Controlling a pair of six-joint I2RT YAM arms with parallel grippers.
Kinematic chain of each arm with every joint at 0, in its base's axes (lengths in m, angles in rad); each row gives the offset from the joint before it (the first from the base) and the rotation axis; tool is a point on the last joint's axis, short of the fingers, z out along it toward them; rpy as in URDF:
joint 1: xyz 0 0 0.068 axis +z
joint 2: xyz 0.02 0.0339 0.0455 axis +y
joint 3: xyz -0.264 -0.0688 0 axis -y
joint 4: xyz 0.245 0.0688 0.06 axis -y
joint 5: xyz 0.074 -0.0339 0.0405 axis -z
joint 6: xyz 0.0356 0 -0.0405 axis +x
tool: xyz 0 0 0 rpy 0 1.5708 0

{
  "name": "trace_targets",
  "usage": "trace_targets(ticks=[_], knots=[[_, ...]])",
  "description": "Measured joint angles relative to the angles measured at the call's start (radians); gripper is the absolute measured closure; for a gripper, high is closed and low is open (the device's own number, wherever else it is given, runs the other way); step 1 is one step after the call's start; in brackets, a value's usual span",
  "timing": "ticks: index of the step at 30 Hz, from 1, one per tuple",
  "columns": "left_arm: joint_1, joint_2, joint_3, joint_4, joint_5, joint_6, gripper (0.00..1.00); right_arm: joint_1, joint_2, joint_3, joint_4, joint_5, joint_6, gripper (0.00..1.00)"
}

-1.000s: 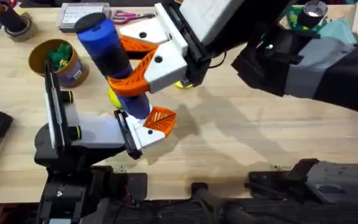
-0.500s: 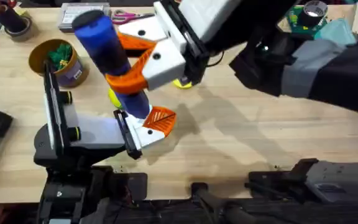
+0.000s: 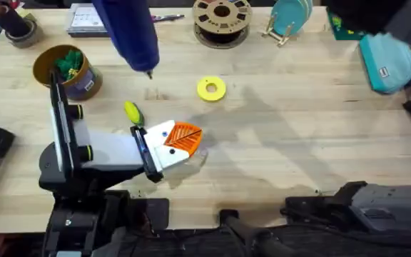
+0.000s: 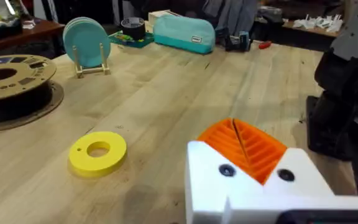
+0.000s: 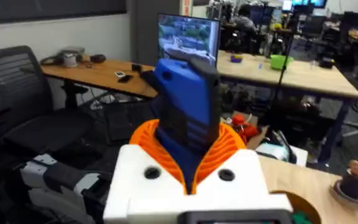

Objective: Pick up the gripper from the table and insert it into the empty holder that is missing its gripper. Then pick up a screw, insert it into the mounting hole, and use the screwdriver to tighten it. Finally, clean up the table by picking up the vegetable and placing it into the bucket.

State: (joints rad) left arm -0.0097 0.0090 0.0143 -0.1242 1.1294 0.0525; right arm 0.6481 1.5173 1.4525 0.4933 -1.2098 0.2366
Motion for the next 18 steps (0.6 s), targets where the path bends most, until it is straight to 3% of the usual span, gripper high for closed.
trace_targets(ticks=[4, 7, 12, 15, 18], knots=[[0.0, 0.0, 0.0, 0.0, 0.0, 0.0, 0.997, -0.022, 0.0, 0.024, -0.119, 0.016, -0.058, 0.975], [0.0, 0.0, 0.0, 0.0, 0.0, 0.0, 0.997, -0.055, 0.0, 0.036, -0.308, 0.083, -0.139, 0.975], [0.0, 0.0, 0.0, 0.0, 0.0, 0.0, 0.997, -0.105, 0.0, 0.053, -0.689, 0.402, -0.422, 0.975], [0.0, 0.0, 0.0, 0.0, 0.0, 0.0, 0.997, -0.123, 0.0, 0.054, -0.791, 0.639, -0.628, 0.975], [0.0, 0.0, 0.0, 0.0, 0.0, 0.0, 0.997, -0.149, 0.0, 0.061, -0.88, 0.801, -0.816, 0.975]])
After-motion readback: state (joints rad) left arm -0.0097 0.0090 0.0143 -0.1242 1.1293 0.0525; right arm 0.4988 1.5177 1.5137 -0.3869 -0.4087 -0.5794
